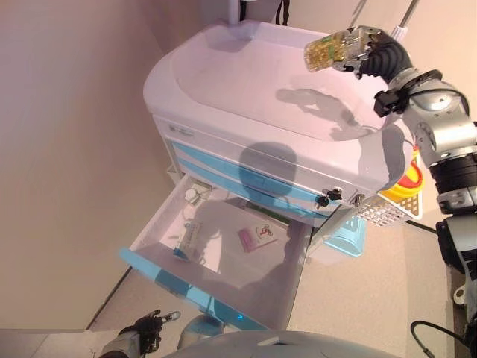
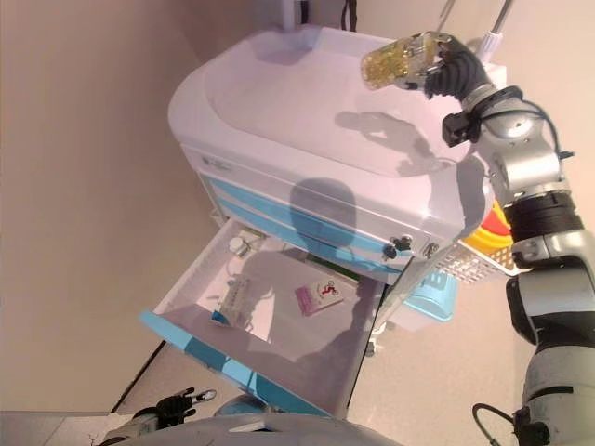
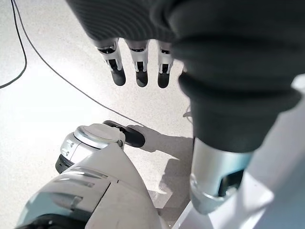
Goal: Open the drawer and pick up the medicine
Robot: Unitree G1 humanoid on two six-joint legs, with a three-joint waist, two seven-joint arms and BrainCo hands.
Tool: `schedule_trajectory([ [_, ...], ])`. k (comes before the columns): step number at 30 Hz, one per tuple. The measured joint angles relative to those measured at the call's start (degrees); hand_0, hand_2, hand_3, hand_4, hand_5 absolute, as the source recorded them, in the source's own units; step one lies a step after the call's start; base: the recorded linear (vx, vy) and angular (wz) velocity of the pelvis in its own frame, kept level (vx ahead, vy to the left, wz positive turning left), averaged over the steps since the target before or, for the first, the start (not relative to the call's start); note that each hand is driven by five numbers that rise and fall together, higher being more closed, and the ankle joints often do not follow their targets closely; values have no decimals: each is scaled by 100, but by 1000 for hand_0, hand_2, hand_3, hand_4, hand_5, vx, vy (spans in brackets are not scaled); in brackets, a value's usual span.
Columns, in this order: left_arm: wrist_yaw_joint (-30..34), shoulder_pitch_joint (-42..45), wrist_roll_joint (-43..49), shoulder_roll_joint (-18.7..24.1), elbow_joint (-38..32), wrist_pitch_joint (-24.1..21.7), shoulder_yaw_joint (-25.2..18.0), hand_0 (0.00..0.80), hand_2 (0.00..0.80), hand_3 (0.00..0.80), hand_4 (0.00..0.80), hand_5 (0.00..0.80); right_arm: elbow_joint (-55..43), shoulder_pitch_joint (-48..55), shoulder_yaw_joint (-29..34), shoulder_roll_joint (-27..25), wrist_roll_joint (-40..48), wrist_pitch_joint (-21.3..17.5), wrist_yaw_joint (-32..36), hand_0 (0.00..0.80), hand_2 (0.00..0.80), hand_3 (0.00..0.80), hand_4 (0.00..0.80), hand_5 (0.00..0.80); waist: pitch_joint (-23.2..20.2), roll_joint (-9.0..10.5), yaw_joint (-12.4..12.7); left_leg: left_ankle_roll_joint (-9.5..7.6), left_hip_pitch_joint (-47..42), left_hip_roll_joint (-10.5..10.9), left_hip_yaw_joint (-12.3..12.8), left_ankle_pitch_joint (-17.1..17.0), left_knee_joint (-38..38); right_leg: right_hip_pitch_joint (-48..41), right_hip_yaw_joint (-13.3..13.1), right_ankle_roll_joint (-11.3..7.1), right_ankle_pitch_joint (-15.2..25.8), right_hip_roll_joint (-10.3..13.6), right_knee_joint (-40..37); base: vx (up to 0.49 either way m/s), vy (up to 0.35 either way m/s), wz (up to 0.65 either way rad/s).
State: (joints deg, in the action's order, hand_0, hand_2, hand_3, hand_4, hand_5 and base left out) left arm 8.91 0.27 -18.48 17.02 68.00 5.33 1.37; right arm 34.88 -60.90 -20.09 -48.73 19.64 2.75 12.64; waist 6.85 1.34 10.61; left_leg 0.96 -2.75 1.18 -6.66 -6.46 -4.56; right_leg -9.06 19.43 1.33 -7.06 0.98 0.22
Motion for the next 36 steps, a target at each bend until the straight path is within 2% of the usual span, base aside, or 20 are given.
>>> schedule_trajectory([
  [5,43,-25,1,106,4,89,4,0,0,0,0,0,358,-372,-500,-247,-898,-84,13,800,800,800,800,800,8,17,80,2,4,6,-64,-1,0,-44,11,-3,10,-16,-50,4,6,6],
  [10,52,-39,0,222,-24,93,4,0,0,0,0,0,591,-917,-1267,-489,-1787,-324,232,800,800,800,800,800,21,40,131,2,9,11,-74,-2,1,-45,15,-3,10,-14,-58,0,0,0],
  [18,175,-55,1,298,-50,97,6,0,0,0,0,0,925,-1462,-1943,-731,-2252,-606,1060,800,800,800,800,800,18,124,179,3,42,25,-122,-2,1,-55,47,-3,11,-20,-109,-5,-1,3],
  [22,196,-89,1,337,-49,108,8,0,0,0,0,0,1061,-1463,-2146,-734,-2456,-665,1419,800,800,800,800,800,19,126,188,3,50,32,-140,-2,1,-56,45,-3,11,-19,-116,-2,1,1],
  [30,216,-116,4,397,-49,202,8,0,0,0,0,0,1347,-1463,-2154,-734,-2738,-793,2017,800,800,800,800,800,22,131,190,3,56,43,-166,-2,1,-63,35,-3,10,-18,-125,0,0,0],
  [36,274,-146,7,398,-49,204,12,0,0,0,0,0,1398,-1464,-2124,-736,-2809,-880,2150,800,800,800,800,800,32,152,197,3,52,50,-176,-3,4,-76,36,-4,10,-18,-129,0,0,0],
])
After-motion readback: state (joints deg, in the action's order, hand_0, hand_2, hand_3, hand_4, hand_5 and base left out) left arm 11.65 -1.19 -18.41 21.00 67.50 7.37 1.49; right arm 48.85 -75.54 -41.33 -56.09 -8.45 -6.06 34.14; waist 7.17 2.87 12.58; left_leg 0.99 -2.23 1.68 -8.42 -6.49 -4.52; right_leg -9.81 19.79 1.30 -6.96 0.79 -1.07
